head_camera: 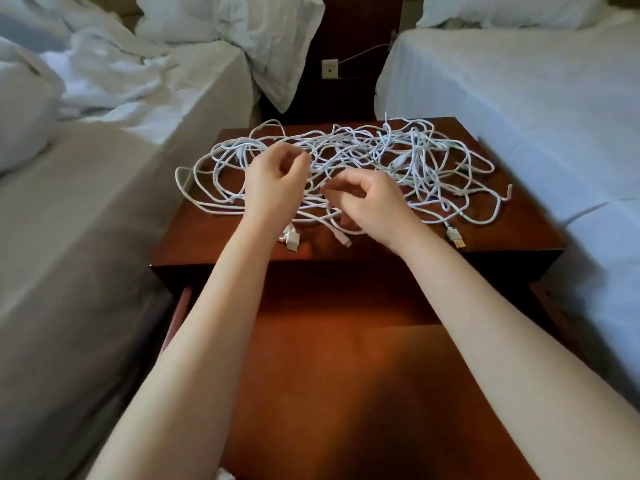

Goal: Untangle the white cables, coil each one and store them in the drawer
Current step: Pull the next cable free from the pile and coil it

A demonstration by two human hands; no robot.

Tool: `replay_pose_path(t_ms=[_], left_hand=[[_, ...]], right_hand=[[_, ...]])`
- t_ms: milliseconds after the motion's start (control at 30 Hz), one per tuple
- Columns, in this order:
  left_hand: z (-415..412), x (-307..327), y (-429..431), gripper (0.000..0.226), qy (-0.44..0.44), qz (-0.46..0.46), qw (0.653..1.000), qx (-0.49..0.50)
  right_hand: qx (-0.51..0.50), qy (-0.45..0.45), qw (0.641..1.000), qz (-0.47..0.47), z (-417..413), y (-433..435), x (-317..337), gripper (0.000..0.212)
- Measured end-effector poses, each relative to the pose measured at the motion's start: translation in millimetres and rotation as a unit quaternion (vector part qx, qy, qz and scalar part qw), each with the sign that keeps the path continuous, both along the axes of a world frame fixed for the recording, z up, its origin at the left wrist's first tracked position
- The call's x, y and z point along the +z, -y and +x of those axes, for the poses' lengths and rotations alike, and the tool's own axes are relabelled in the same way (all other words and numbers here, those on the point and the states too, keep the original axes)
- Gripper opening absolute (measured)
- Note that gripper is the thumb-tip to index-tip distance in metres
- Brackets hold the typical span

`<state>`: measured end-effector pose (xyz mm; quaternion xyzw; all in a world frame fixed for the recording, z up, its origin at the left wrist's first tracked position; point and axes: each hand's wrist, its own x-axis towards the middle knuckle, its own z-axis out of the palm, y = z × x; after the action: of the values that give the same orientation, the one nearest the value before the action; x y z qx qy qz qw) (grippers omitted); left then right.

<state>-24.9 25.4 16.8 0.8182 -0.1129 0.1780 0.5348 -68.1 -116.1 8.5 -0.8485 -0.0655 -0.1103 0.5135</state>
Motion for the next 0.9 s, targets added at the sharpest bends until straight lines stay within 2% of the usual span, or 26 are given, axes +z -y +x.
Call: replay_pose_path(t_ms=[100, 233, 333, 400, 500, 633, 800, 900], left_hand=[[12, -2, -1, 0.013, -0.006, 0.008, 1.000, -0.004], [27, -11, -18, 0.013, 0.009, -0.005, 0.999, 0.044], [40, -17, -29, 0.013, 0.011, -0.010, 0.998, 0.058], [49, -18, -32, 0.012, 0.020, 0.025, 0.998, 0.059], [57, -20, -33, 0.009, 0.029, 0.066, 0.996, 0.043], [57, -36, -33, 0.009, 0.022, 0.060, 0.996, 0.060], [57, -45, -32, 0.011, 0.019, 0.037, 0.995, 0.094], [57, -45, -32, 0.012, 0.022, 0.039, 0.993, 0.106]], right_hand=[[-0.030, 0.025, 0.999, 0.009, 19, 11, -3, 0.011], [-0.071, 0.044, 0.996, 0.003, 42, 15, -16, 0.012], [-0.091, 0.097, 0.988, -0.073, 58, 5, -29, 0.014], [-0.072, 0.136, 0.980, -0.129, 67, -3, -32, 0.021], [-0.022, 0.133, 0.973, -0.189, 80, -14, -29, 0.032], [-0.013, 0.108, 0.966, -0.233, 88, -19, -35, 0.020], [-0.030, 0.175, 0.957, -0.231, 86, -19, -38, 0.025], [-0.022, 0.177, 0.951, -0.251, 87, -21, -41, 0.010]])
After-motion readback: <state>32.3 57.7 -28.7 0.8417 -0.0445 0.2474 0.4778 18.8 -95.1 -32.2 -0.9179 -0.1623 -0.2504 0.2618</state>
